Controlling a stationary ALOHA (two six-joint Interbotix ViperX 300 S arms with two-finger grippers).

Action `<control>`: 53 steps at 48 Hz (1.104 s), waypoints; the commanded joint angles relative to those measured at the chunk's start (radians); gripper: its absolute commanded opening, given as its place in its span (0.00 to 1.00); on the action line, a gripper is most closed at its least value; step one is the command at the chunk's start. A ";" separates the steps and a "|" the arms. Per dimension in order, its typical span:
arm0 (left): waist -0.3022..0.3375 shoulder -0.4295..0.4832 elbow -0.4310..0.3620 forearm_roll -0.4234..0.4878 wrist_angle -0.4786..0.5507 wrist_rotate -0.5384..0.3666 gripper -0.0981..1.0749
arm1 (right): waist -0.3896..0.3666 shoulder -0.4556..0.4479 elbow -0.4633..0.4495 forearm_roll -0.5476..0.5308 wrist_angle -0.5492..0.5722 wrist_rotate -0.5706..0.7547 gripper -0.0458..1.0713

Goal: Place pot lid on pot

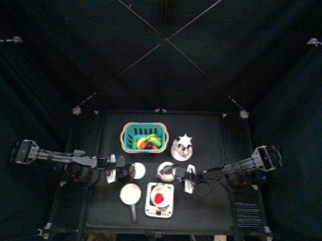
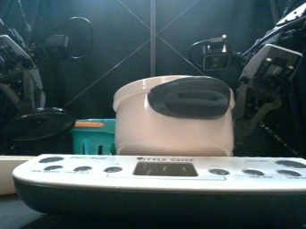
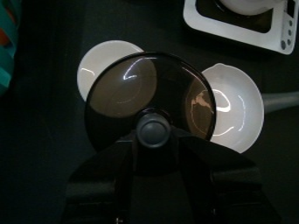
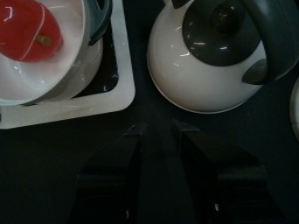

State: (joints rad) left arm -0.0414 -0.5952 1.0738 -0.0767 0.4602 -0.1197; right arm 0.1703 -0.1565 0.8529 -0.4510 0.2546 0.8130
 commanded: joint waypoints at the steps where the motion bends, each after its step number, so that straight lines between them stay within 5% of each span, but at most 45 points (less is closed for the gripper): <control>1: -0.003 0.003 -0.034 -0.002 -0.023 0.002 0.70 | -0.002 -0.012 -0.012 0.002 -0.003 0.000 0.68; 11: -0.043 0.021 -0.083 -0.002 -0.098 0.003 0.70 | -0.003 -0.012 -0.012 0.000 -0.002 0.000 0.68; 24: -0.115 0.181 -0.267 0.003 -0.110 0.011 0.70 | -0.003 -0.012 -0.003 0.002 0.002 0.002 0.68; 53: -0.193 0.525 -0.721 0.084 0.219 0.052 0.70 | -0.025 -0.054 0.058 0.009 0.043 0.012 0.68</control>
State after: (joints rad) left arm -0.2148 -0.1028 0.4403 -0.0138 0.6412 -0.0813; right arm 0.1534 -0.1779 0.9112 -0.4464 0.2991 0.8237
